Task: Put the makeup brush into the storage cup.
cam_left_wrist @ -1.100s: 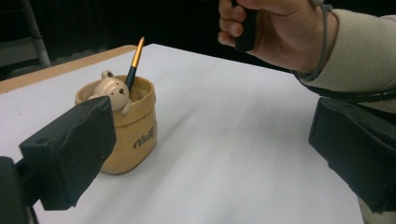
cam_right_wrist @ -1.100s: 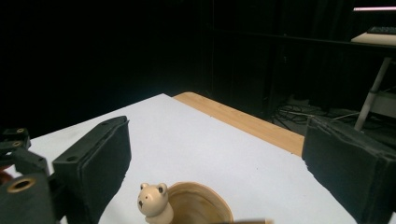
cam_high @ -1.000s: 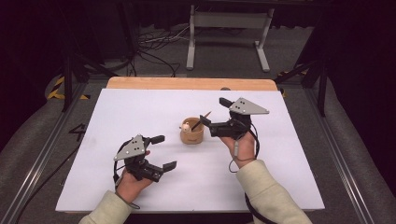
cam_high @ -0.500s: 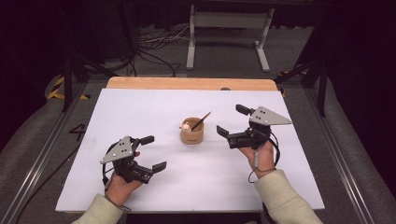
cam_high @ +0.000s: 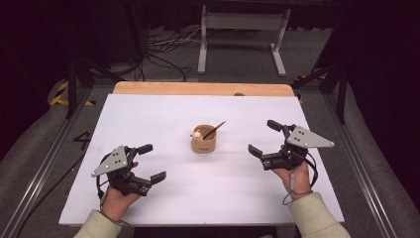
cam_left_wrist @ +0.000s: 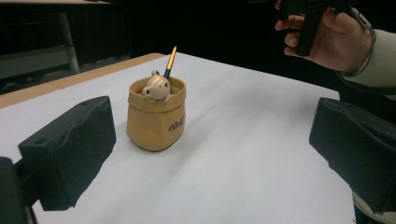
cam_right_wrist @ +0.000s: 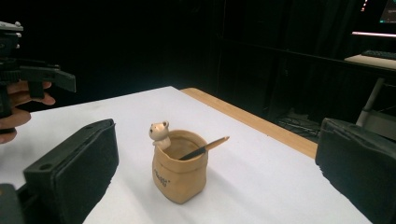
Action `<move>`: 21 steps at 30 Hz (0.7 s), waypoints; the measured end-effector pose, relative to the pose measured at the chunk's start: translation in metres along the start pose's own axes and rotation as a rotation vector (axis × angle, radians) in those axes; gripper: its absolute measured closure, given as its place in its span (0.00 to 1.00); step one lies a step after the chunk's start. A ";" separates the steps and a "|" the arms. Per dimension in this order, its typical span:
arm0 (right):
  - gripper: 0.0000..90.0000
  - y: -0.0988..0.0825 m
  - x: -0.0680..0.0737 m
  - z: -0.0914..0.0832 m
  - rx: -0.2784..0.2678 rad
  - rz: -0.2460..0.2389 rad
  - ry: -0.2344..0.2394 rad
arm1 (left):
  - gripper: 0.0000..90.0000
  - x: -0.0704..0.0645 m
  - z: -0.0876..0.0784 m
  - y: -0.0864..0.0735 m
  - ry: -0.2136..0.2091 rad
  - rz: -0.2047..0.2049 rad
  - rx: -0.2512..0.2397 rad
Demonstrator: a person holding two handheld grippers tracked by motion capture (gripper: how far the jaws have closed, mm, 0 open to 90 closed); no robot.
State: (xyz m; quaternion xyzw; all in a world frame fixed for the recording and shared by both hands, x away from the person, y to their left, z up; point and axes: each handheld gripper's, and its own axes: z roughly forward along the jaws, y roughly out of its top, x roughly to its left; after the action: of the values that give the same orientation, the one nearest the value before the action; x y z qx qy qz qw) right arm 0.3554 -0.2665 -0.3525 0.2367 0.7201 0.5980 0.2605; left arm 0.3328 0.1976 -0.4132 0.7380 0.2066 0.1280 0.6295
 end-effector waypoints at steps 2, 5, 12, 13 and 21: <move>0.00 -0.003 0.000 -0.004 0.003 -0.004 -0.003 | 0.01 0.000 -0.003 -0.001 0.008 0.002 0.002; 0.00 -0.007 -0.001 -0.009 0.006 -0.012 0.001 | 0.01 0.001 -0.008 -0.002 0.009 -0.001 -0.004; 0.00 -0.022 -0.002 -0.023 0.000 -0.024 0.002 | 0.02 0.001 -0.015 -0.008 0.014 0.000 -0.012; 0.00 -0.025 -0.001 -0.025 -0.004 -0.029 0.002 | 0.02 0.001 -0.016 -0.008 0.013 0.006 -0.011; 0.00 -0.045 -0.001 -0.035 -0.010 -0.031 -0.006 | 0.02 0.005 -0.023 -0.015 0.010 -0.006 -0.049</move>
State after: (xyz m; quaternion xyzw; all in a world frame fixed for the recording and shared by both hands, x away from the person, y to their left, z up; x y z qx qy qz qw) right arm 0.3312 -0.3008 -0.3918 0.2259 0.7198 0.5969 0.2731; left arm 0.3250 0.2223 -0.4242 0.7210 0.2086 0.1349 0.6469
